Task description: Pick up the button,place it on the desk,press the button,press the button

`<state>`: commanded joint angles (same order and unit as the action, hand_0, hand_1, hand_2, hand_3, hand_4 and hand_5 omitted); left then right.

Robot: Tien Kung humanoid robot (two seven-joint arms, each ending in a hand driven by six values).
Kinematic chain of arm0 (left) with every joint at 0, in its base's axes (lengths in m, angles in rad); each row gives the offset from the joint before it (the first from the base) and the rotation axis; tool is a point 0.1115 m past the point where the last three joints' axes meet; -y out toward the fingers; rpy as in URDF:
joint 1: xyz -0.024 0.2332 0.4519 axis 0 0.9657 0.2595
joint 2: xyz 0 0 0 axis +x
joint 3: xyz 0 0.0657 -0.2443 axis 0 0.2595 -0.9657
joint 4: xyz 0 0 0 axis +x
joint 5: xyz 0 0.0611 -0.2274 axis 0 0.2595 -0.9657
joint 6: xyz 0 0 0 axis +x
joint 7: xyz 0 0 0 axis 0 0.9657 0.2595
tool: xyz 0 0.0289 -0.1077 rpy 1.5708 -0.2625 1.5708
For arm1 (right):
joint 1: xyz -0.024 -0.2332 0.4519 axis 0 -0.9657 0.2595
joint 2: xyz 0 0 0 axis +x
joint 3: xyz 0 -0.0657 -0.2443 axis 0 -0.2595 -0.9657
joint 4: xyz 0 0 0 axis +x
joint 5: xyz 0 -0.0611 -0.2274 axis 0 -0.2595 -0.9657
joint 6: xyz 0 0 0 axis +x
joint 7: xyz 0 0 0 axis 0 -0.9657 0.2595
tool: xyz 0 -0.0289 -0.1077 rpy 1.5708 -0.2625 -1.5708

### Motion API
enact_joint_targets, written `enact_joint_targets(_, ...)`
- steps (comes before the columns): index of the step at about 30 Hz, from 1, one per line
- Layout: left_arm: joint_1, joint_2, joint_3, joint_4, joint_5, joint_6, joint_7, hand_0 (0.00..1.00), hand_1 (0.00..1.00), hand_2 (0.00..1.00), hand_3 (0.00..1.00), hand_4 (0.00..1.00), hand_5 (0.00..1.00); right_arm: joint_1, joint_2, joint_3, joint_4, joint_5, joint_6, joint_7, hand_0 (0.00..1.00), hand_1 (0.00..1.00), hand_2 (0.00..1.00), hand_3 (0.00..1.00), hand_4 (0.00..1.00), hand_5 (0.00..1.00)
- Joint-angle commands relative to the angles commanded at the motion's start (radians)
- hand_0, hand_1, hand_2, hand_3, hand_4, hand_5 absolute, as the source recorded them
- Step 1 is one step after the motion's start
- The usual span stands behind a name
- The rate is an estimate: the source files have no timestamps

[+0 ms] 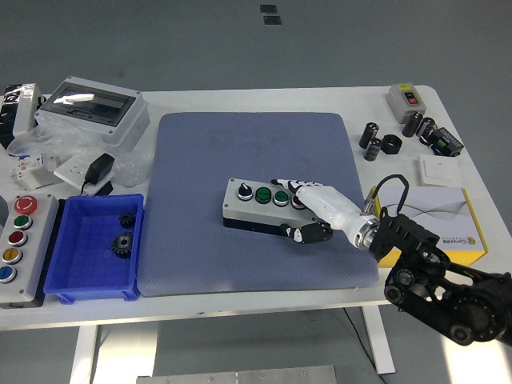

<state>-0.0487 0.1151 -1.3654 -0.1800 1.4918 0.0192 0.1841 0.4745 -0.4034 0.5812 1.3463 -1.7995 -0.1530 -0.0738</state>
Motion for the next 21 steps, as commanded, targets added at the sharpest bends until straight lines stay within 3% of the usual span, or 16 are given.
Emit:
enact_joint_targets(11, -0.001, -0.001, 0.001, 0.000, 0.001, -0.001, 0.001, 0.624, 0.599, 0.532, 0.591, 0.635, 0.161, 0.010, -0.010, -0.014, -0.008, -0.019, -0.010, 0.005, 0.965, 0.941, 0.998, 0.998, 0.634, 0.045)
enact_joint_targets(21, -0.002, 0.001, 0.002, 0.000, 0.002, -0.002, -0.001, 0.625, 0.599, 0.531, 0.590, 0.636, 0.159, 0.050, -0.053, -0.049, -0.017, -0.041, 0.007, 0.009, 0.963, 0.946, 0.998, 0.998, 0.646, 0.047)
